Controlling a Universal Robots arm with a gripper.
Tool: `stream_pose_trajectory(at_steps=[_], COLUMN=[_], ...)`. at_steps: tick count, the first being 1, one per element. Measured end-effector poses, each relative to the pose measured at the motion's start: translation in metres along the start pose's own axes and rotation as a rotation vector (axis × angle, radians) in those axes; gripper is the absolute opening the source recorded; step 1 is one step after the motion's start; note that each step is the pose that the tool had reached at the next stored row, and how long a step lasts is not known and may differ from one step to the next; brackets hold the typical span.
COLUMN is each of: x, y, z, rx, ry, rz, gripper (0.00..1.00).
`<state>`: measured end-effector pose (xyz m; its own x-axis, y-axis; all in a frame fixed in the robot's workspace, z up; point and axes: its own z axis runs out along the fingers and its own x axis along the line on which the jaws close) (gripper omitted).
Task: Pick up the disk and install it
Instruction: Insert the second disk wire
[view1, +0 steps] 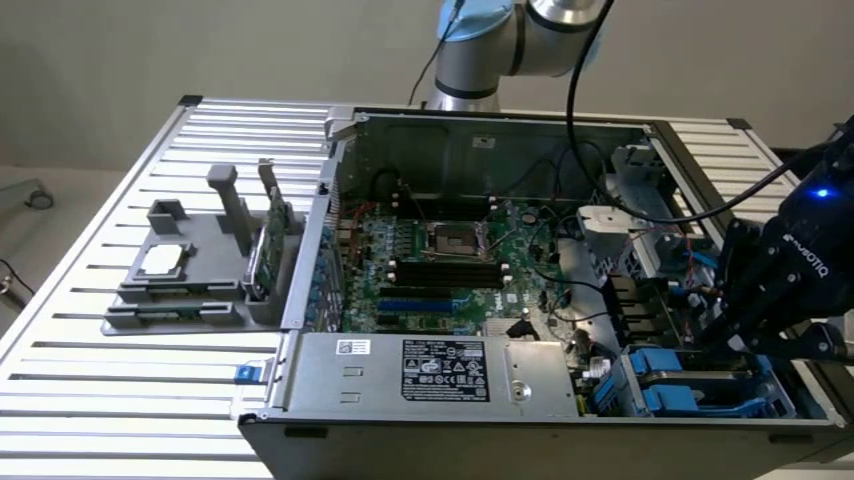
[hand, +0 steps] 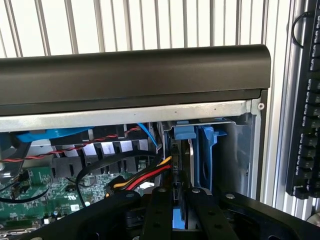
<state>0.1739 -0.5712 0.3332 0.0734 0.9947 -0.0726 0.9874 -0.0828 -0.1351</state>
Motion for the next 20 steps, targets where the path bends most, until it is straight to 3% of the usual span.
stream_pose_trajectory(at_steps=[11, 20], x=[0.0001, 0.0002], y=[0.0002, 0.0003], z=[0.0024, 0.0025], rx=[0.0007, 0.0075], ry=[-0.002, -0.0031], rz=[0.004, 0.003], gripper=[0.17, 0.17])
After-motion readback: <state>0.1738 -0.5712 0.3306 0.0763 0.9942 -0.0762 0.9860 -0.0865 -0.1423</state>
